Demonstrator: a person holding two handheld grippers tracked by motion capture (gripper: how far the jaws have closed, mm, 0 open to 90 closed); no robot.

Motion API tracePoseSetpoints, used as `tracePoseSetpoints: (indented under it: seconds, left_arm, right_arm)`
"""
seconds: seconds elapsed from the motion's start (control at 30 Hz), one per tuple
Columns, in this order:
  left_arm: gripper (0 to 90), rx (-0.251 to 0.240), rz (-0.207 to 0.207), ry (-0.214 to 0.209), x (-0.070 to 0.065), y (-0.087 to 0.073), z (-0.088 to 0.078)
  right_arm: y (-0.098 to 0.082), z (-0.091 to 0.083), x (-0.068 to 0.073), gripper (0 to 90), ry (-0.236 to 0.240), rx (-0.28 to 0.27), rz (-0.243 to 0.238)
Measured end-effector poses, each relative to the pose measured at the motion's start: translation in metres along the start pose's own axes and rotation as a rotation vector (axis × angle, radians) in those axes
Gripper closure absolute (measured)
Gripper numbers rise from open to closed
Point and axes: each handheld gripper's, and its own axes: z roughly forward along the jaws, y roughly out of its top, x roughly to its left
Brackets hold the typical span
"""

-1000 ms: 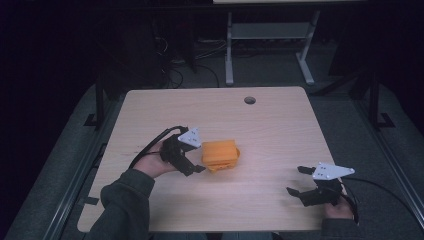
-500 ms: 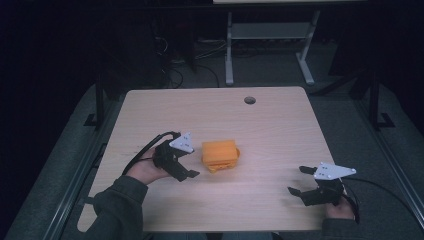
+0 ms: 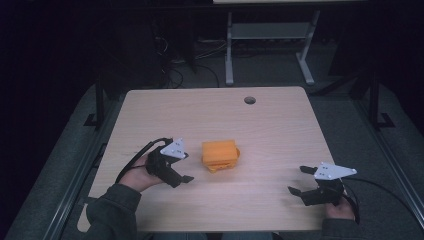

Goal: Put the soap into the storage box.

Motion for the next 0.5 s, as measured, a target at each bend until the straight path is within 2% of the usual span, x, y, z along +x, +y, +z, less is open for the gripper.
tracePoseSetpoints:
  seconds: [0.1, 0.13, 0.2, 0.5]
  left_arm:
    - [21.2, -0.01, -0.008, 0.01, -0.004, -0.005, 0.0]
    - [21.2, -0.011, -0.003, 0.006, -0.003, -0.005, -0.001]
    - [21.4, -0.041, -0.021, -0.011, -0.006, -0.008, -0.003]
    - [21.8, -0.017, -0.023, 0.007, -0.009, -0.022, -0.004]
  right_arm:
    - [0.0, 0.0, 0.001, 13.7, -0.005, 0.003, 0.0]
    - [0.0, 0.0, 0.001, 13.7, -0.007, 0.001, 0.003]
    - [0.0, -0.001, 0.0, 13.7, -0.01, -0.003, -0.003]
    - [-0.002, -0.004, -0.002, 13.7, -0.034, -0.004, 0.006]
